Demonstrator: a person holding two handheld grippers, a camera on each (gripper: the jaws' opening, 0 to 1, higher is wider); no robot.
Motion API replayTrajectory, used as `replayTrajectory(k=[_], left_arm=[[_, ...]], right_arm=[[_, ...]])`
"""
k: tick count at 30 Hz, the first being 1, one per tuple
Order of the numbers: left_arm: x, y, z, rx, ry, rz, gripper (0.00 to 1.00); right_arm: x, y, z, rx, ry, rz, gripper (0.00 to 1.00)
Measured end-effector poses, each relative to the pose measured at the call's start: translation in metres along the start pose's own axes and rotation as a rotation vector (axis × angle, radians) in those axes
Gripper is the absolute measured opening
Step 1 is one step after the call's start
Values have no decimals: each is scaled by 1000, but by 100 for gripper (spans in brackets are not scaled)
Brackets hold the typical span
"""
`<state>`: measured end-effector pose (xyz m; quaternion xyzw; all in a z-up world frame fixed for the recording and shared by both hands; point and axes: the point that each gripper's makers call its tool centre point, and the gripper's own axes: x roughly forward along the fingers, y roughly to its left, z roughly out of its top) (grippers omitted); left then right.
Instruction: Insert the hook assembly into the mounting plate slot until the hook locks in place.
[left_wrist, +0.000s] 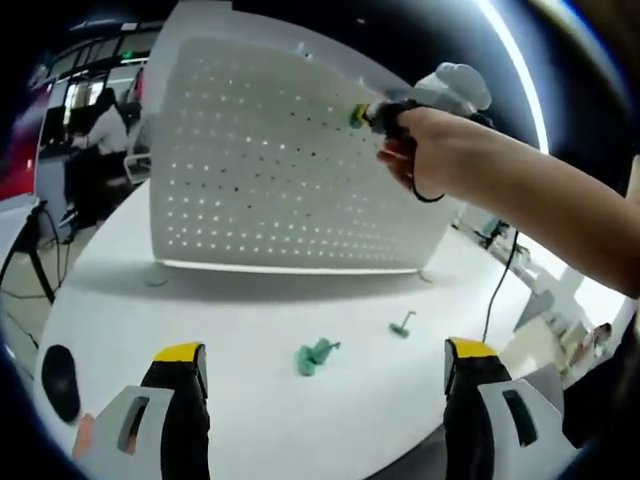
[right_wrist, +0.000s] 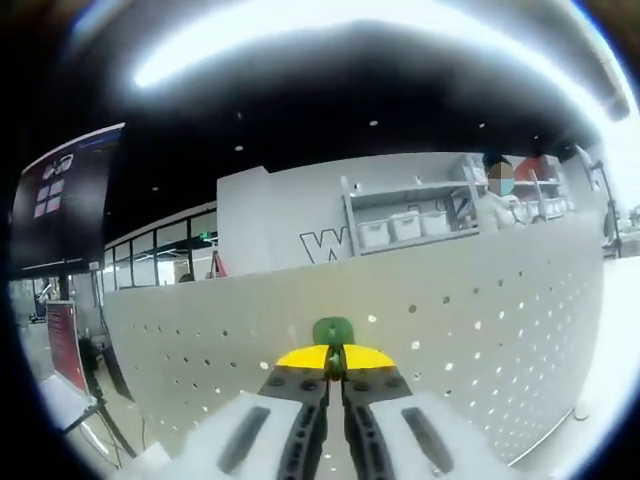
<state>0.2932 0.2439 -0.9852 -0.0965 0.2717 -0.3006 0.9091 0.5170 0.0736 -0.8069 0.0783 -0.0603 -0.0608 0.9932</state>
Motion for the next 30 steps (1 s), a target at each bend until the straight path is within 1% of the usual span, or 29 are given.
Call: replayTrajectory(k=[2, 4, 6, 8, 9, 10, 13, 17, 20, 22, 23, 25, 27, 30], left_arm=[[1, -1, -1, 6, 2, -7, 100], [2, 0, -2, 16, 12, -2, 100], [2, 0, -2, 14, 14, 0, 100], [3, 1, -3, 9, 19, 1, 100], [4, 1, -4, 11, 25, 4, 100], [4, 1, -4, 15, 29, 6, 100], [4, 1, -3, 29, 37, 14, 100], [2, 2, -2, 42, 38, 22, 100], [1, 3, -6, 38, 51, 27, 99], [-1, 2, -9, 34, 62, 31, 99], [-3, 2, -11, 34, 70, 35, 99], [-4, 1, -14, 31, 80, 40, 99], [-5, 0, -16, 28, 87, 42, 98], [-6, -4, -18, 25, 97, 44, 98]], right_arm=[[1, 0, -1, -5, 3, 10, 0], [2, 1, 0, -65, 9, 40, 1], [1, 2, 0, -38, 21, 47, 2], [0, 7, 0, 4, 41, 85, 8], [-1, 8, 3, 15, 34, 88, 11], [-3, 13, 4, 22, 37, 114, 14], [-15, 19, 14, -17, 22, 162, 16], [-27, 12, 30, -6, 10, 192, 16], [-35, 0, 40, 13, 15, 214, 16], [-40, -7, 44, 29, 21, 226, 16], [-45, -9, 45, 47, 26, 245, 17], [-52, -10, 40, 60, 54, 276, 18], [-64, -15, 31, -8, 89, 306, 18], [-79, -27, 15, -53, 142, 326, 18]])
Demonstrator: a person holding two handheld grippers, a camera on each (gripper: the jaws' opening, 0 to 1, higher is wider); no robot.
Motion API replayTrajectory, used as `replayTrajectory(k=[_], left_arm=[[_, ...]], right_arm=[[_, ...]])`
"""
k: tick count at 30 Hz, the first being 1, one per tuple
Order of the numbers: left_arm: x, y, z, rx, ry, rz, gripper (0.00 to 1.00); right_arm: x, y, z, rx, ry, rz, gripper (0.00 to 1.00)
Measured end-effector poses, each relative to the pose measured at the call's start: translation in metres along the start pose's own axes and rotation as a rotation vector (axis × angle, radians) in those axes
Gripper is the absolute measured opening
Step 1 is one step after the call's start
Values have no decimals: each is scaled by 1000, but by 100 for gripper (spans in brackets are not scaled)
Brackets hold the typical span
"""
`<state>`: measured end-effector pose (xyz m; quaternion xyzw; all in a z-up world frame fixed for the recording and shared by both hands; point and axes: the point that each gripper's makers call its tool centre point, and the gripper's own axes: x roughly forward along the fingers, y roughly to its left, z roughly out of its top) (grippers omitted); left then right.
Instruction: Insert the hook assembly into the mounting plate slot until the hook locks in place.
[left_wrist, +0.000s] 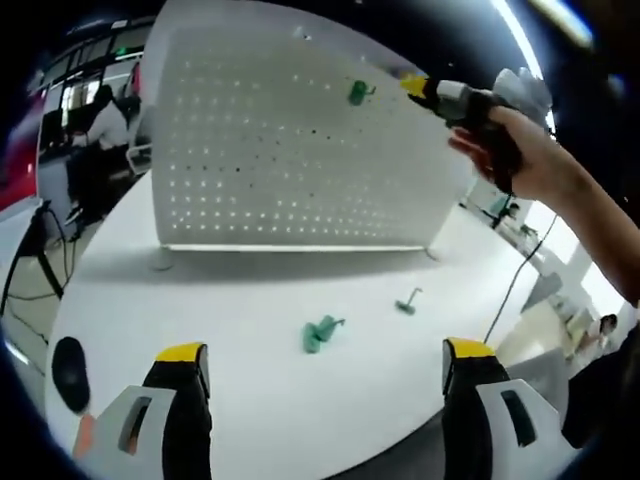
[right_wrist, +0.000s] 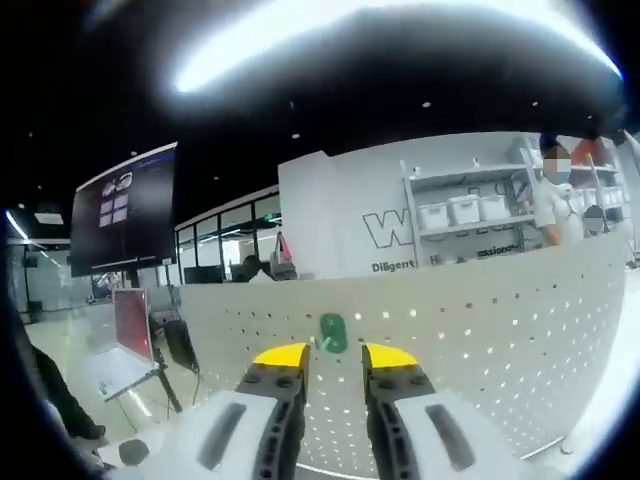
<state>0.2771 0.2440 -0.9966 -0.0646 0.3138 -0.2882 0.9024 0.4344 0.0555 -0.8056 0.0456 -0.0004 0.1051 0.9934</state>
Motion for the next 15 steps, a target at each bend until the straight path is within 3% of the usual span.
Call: replayTrajectory(k=[6, 7, 15], left_arm=[[-3, -8, -2, 19, 9, -1, 96], [-4, -8, -2, 24, 10, 7, 95], [-8, -15, -2, 34, 9, 12, 95]], right_arm=[[-38, -25, -43, 1, 110, -9, 18], [-47, -29, -55, -33, 147, -6, 18], [-103, -38, -126, -113, 346, 73, 18]])
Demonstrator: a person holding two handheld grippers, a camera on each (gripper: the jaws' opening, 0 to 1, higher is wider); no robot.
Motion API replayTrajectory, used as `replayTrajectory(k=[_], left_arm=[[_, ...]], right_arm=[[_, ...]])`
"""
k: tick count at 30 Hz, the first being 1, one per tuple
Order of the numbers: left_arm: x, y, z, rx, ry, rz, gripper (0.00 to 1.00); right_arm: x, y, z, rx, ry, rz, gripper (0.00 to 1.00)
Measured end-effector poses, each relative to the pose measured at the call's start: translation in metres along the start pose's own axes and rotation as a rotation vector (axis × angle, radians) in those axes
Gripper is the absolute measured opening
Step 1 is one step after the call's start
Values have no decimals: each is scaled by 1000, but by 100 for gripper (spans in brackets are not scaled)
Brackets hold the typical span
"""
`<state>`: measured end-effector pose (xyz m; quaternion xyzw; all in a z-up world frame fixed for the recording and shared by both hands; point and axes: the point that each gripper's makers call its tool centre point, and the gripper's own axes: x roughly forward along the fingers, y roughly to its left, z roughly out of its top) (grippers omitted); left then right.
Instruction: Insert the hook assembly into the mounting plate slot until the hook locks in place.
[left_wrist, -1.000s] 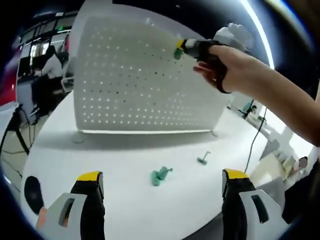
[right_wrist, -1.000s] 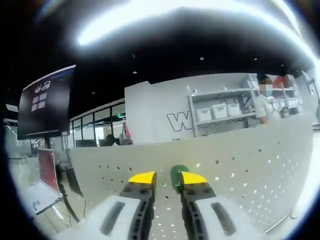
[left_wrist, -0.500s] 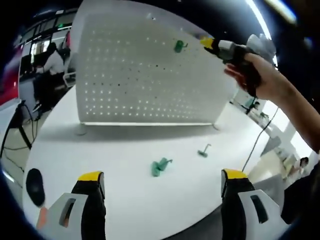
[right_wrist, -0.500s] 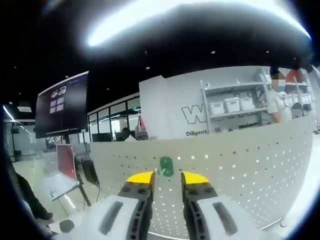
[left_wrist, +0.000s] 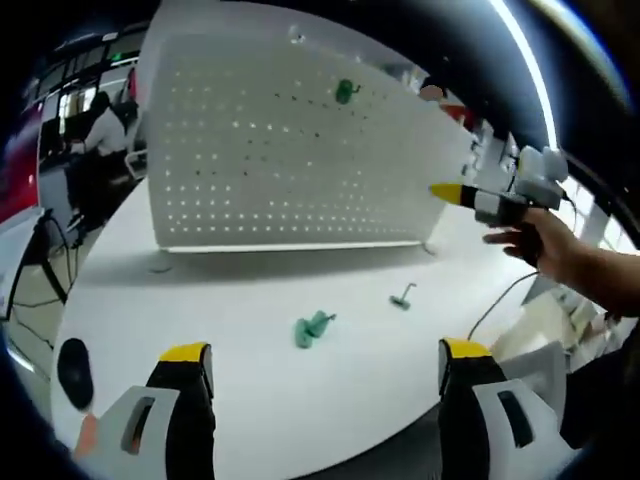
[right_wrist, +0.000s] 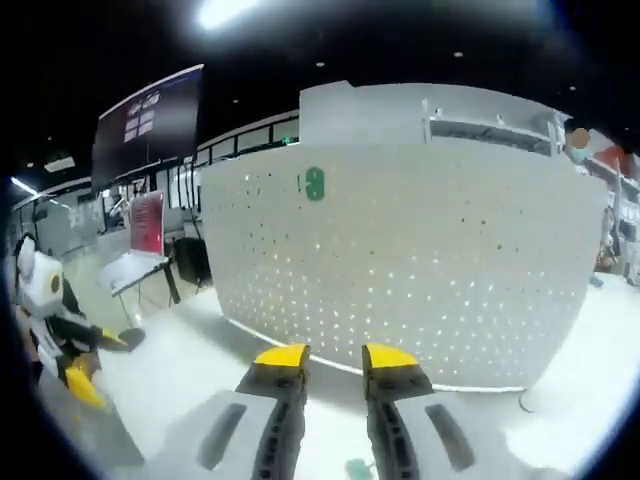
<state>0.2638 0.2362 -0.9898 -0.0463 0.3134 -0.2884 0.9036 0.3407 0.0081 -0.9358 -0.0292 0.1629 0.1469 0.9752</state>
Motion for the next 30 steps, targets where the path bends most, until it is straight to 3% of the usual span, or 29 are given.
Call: replayTrajectory(k=[6, 12, 18, 25, 30], left_arm=[[-2, -5, -7, 5, 24, -5, 95], [-2, -10, -13, 8, 42, -6, 95], [-1, -17, -20, 11, 78, -12, 96], [0, -17, -22, 7, 79, -15, 94], [1, -17, -31, 17, 111, -14, 94]], right_arm=[[-22, 2, -41, -3, 85, 25, 18], [-41, 9, -69, 0, 138, 47, 18], [-55, 18, -105, -53, 216, 107, 19], [-72, 31, -132, -78, 290, 167, 20], [-86, 41, -147, -150, 332, 230, 20]])
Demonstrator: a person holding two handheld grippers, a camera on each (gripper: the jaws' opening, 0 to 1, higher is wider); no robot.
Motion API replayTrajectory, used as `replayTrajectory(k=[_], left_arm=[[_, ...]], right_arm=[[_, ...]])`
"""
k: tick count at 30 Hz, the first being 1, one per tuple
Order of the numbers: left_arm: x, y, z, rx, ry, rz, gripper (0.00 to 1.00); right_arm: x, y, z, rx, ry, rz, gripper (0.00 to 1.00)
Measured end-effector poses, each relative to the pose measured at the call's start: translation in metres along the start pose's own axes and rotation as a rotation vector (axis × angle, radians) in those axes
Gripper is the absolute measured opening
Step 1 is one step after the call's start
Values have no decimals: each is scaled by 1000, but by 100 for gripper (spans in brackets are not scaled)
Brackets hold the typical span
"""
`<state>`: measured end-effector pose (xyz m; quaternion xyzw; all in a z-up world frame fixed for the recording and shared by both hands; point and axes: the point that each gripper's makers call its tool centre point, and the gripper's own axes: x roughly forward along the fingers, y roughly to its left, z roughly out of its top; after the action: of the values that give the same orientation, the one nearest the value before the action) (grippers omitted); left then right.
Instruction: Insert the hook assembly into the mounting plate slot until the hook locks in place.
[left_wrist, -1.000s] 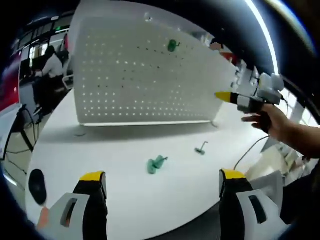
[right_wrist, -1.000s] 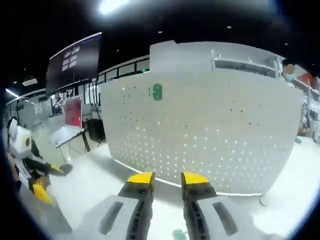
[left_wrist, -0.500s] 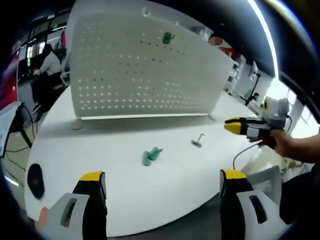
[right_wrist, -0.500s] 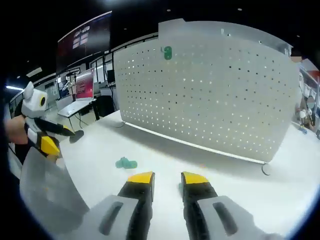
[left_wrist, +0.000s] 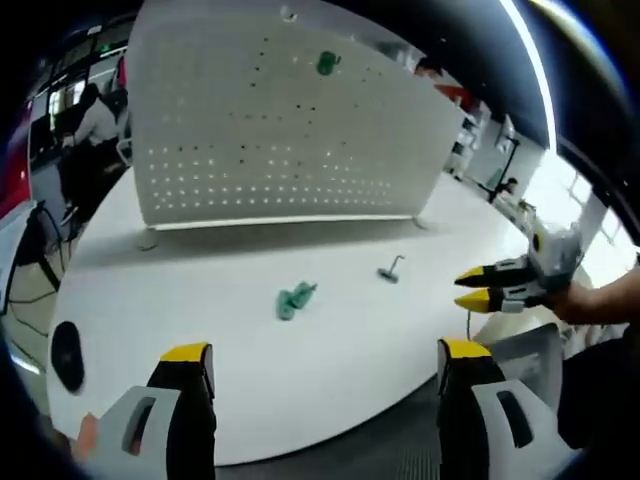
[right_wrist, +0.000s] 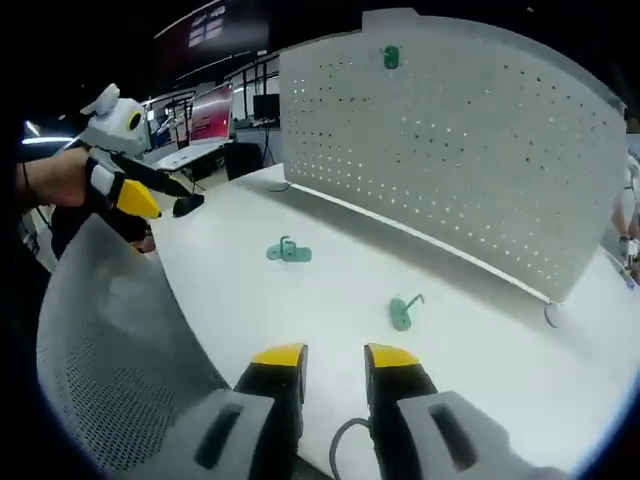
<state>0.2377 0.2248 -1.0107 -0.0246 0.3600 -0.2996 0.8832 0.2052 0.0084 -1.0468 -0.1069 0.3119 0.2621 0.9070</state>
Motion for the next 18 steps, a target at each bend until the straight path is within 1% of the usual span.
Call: replayTrajectory(k=[3, 4, 6, 7, 10, 12, 15, 16, 18], left_arm=[[2, -2, -7, -16, 19, -18, 94], [2, -2, -9, -23, 28, -23, 94], [3, -1, -15, -32, 44, -24, 94], [3, -2, -17, -31, 48, -25, 94], [1, -2, -19, -31, 55, -22, 94], [1, 0, -21, -37, 57, -20, 94], [1, 3, -23, -41, 66, -16, 94], [1, 4, -24, -41, 68, -14, 94], [1, 6, -24, -44, 70, -11, 93]], right_arm=[[3, 13, -2, -57, 9, 76, 20], [6, 17, -2, -93, 15, 99, 20], [10, 20, -1, -129, 19, 116, 20], [14, 19, 1, -132, 20, 114, 20], [20, 10, 7, -101, 21, 105, 20], [27, -1, 13, -55, 16, 87, 20], [41, -18, 13, -3, 52, 50, 20], [45, -23, 13, 16, 55, 36, 19], [55, -33, 14, 95, 53, 6, 19]])
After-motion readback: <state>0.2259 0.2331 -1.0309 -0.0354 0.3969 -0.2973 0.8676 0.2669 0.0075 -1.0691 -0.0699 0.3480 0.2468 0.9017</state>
